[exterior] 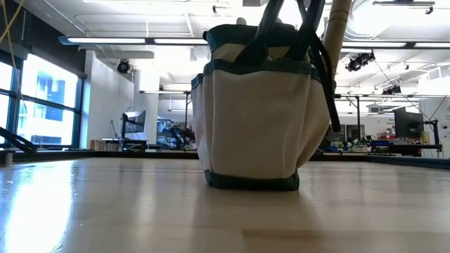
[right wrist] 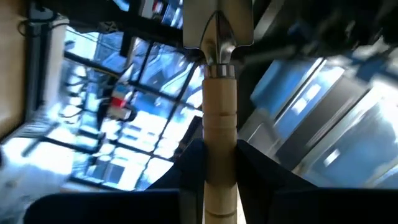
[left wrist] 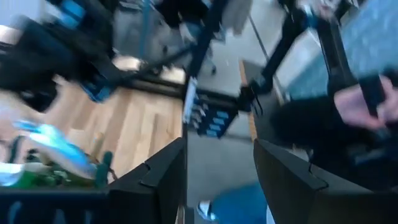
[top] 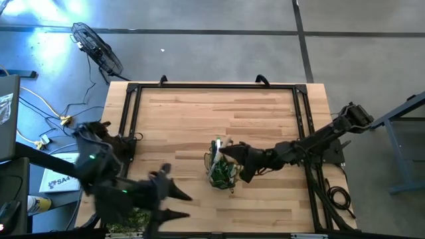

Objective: Pick & Place Garden tools in Gardening bag
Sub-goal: Put the trowel into the gardening bag

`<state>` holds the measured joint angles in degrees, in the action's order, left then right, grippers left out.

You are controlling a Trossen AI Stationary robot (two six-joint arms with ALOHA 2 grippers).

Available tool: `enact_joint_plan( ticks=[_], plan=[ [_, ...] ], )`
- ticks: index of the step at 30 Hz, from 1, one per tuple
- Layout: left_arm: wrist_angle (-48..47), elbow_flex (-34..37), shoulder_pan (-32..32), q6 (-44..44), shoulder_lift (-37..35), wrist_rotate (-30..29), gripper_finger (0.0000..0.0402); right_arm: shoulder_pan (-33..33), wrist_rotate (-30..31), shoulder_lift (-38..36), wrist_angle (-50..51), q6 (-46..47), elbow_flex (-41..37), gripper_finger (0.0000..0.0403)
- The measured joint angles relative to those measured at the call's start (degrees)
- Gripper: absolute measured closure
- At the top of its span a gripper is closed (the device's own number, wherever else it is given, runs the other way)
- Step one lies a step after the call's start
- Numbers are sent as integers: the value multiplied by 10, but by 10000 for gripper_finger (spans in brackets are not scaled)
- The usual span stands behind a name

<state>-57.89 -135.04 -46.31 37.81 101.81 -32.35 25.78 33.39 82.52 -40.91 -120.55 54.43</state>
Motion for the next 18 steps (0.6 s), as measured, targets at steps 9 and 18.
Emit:
enact_joint_plan(
  ticks=[9,18],
  plan=[
    [-32,0,22,121,-45,-103,220,-44,-144,27,-29,-147,0,351],
    [-38,11,148,221,-31,82,220,-57,-187,70,-48,-177,6,349]
  ],
)
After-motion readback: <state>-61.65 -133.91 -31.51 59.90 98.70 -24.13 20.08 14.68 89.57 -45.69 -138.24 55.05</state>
